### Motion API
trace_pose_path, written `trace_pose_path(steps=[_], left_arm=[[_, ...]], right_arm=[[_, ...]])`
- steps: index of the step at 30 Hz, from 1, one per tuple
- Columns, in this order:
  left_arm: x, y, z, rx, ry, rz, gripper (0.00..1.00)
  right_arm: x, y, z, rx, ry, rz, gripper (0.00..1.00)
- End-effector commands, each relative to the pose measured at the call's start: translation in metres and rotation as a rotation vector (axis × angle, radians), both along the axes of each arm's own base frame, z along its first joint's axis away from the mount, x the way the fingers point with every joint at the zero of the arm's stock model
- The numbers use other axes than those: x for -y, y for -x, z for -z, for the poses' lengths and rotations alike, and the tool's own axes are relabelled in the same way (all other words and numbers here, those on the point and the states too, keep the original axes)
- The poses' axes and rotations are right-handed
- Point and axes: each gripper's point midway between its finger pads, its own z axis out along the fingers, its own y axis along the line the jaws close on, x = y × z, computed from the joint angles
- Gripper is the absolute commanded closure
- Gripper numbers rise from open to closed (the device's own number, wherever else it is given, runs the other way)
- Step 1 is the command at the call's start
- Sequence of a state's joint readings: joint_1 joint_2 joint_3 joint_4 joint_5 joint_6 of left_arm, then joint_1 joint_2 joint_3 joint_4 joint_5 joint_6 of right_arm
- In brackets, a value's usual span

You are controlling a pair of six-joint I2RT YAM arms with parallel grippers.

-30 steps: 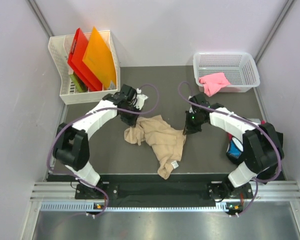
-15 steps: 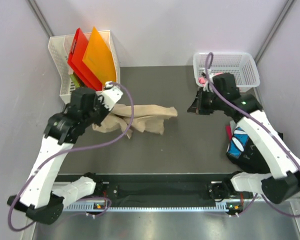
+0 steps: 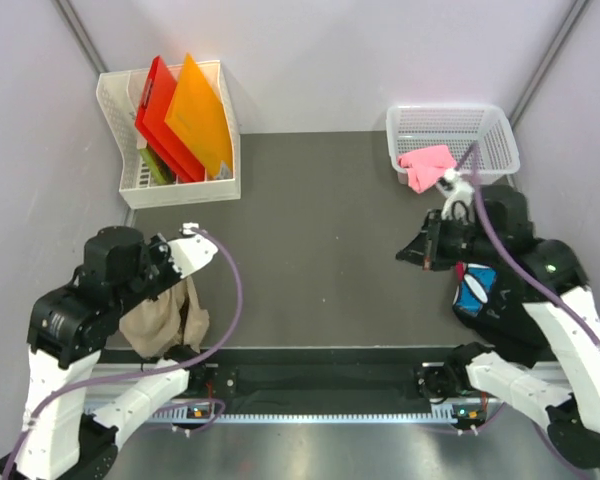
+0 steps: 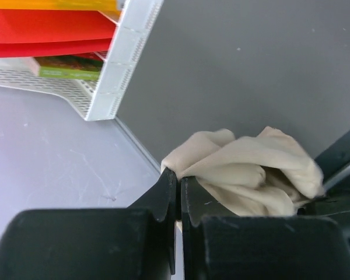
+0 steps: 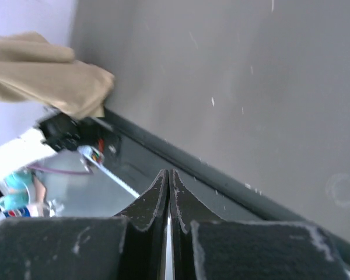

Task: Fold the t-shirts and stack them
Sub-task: Flatten out the tshirt

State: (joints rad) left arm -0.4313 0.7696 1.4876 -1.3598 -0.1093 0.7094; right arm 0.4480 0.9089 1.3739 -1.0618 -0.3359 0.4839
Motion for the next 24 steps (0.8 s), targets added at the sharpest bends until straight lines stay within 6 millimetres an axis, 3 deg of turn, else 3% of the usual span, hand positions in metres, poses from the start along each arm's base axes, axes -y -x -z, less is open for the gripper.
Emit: trace_pose_path(steps=[1,5,6,8,9,10,14,17,18,20,21,24], left_arm=[[0.02,-0.022,0.012,-0.049,0.024,0.032,1.0],[0.045,-0.04,0.006,-0.051,0.089,0.095,1.0],[0.052,-0.046,-0.003,-0.031,0.112,0.113,1.0],[0.077,-0.056,-0.003,-0.092,0.156,0.19,1.0],[0.085,-0.058,-0.021,-0.071,0.189,0.219,1.0],[0.097,-0.065,-0.021,-0.109,0.208,0.252,1.0],[0.133,-0.06,-0.069,-0.078,0.314,0.431,1.0],[0.149,-0.057,-0.087,-0.06,0.351,0.498,1.0],[0.155,-0.051,-0.105,-0.035,0.395,0.529,1.0],[0.17,-0.042,-0.123,-0.027,0.442,0.592,1.0],[0.181,-0.035,-0.125,-0.056,0.467,0.631,0.99],[0.188,-0.028,-0.126,-0.079,0.483,0.657,0.98]], right_arm=[[-0.036,-0.004,0.067,-0.174,0.03,-0.098,1.0],[-0.051,-0.016,0.087,-0.149,0.134,-0.076,1.0],[-0.053,-0.021,0.084,-0.128,0.123,-0.068,1.0],[-0.05,-0.028,0.081,-0.094,0.13,-0.038,1.0],[-0.049,-0.031,0.079,-0.077,0.132,-0.023,1.0],[-0.046,-0.033,0.08,-0.062,0.143,-0.015,1.0],[-0.034,-0.034,0.085,-0.031,0.189,0.007,0.98],[-0.023,-0.029,0.093,-0.019,0.217,0.02,0.84],[-0.021,-0.028,0.096,-0.014,0.221,0.022,0.69],[-0.015,-0.026,0.105,-0.007,0.23,0.034,0.5],[-0.014,-0.024,0.113,-0.018,0.239,0.035,0.47],[-0.017,-0.021,0.117,-0.013,0.219,0.023,0.38]])
